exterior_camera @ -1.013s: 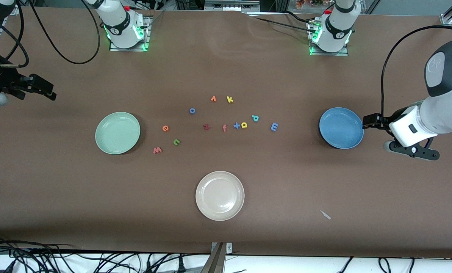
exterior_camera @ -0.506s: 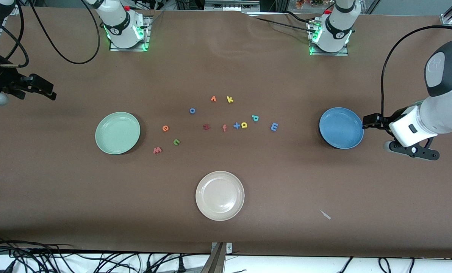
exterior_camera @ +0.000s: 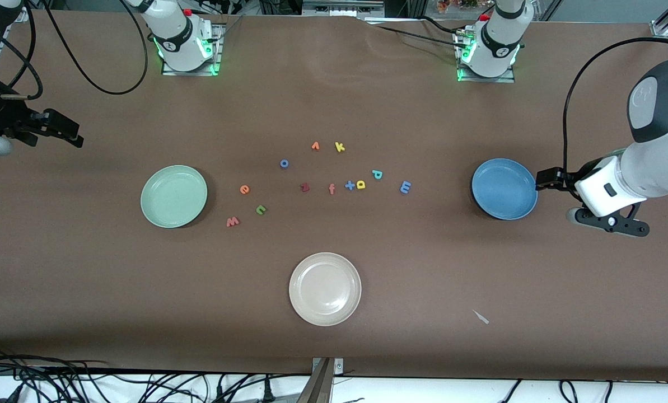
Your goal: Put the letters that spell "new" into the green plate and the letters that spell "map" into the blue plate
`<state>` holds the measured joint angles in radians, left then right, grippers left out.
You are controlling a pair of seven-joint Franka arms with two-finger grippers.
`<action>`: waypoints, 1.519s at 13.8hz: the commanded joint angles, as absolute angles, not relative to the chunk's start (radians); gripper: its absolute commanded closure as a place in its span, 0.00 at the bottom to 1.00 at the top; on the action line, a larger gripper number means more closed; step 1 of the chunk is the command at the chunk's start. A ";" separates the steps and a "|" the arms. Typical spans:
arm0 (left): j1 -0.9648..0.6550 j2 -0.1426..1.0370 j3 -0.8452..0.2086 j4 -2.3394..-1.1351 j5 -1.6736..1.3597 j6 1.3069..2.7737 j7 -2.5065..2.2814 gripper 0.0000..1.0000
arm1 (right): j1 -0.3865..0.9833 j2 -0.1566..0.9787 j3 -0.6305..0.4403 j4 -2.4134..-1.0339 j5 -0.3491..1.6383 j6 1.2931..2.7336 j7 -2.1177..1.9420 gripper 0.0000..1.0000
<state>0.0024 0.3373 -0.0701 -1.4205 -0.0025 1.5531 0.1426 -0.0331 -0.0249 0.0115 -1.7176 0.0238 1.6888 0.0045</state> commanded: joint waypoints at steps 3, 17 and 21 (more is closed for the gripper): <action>0.009 0.310 -0.069 -1.443 -0.025 1.551 0.164 0.00 | -0.037 -0.025 0.014 -1.700 0.015 1.667 0.018 0.00; 0.009 0.314 -0.069 -1.445 -0.025 1.552 0.166 0.01 | -0.037 -0.026 0.014 -1.698 0.015 1.660 0.017 0.00; 0.009 0.314 -0.069 -1.443 -0.025 1.552 0.164 0.01 | -0.037 -0.026 0.015 -1.697 0.015 1.637 0.096 0.00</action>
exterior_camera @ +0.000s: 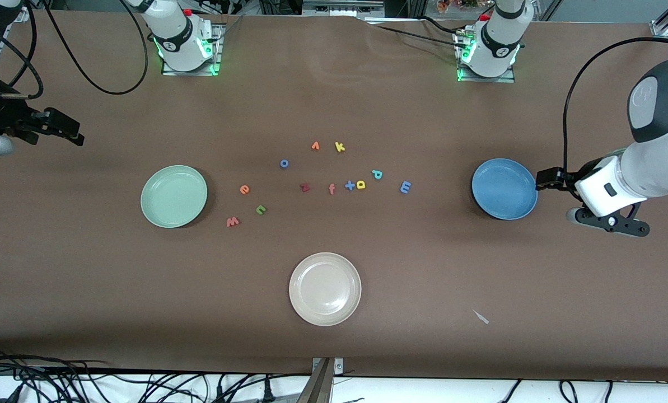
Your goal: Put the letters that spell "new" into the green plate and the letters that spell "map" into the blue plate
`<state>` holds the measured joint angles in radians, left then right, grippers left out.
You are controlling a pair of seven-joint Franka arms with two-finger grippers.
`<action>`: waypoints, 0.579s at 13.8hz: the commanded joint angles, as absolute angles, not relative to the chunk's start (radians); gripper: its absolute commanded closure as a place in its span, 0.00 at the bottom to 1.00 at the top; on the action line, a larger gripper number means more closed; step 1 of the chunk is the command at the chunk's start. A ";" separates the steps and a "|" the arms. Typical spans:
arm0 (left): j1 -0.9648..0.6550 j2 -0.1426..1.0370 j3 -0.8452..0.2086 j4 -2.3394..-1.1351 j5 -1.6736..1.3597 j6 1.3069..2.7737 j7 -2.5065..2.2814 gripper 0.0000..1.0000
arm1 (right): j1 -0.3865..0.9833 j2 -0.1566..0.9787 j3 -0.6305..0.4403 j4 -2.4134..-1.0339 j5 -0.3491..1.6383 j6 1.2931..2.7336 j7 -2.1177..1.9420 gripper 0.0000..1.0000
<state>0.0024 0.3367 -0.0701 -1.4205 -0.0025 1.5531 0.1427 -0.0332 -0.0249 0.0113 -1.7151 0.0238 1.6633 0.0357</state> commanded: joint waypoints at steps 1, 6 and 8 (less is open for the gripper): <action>0.009 0.314 -0.069 -1.443 -0.025 1.552 0.164 0.00 | -0.034 -0.026 0.017 -1.698 0.014 1.635 0.142 0.00; 0.009 0.313 -0.069 -1.443 -0.025 1.552 0.164 0.00 | -0.031 -0.018 0.020 -1.701 0.014 1.592 0.264 0.00; 0.008 0.313 -0.069 -1.443 -0.025 1.552 0.164 0.00 | -0.029 -0.018 0.020 -1.707 0.018 1.585 0.299 0.00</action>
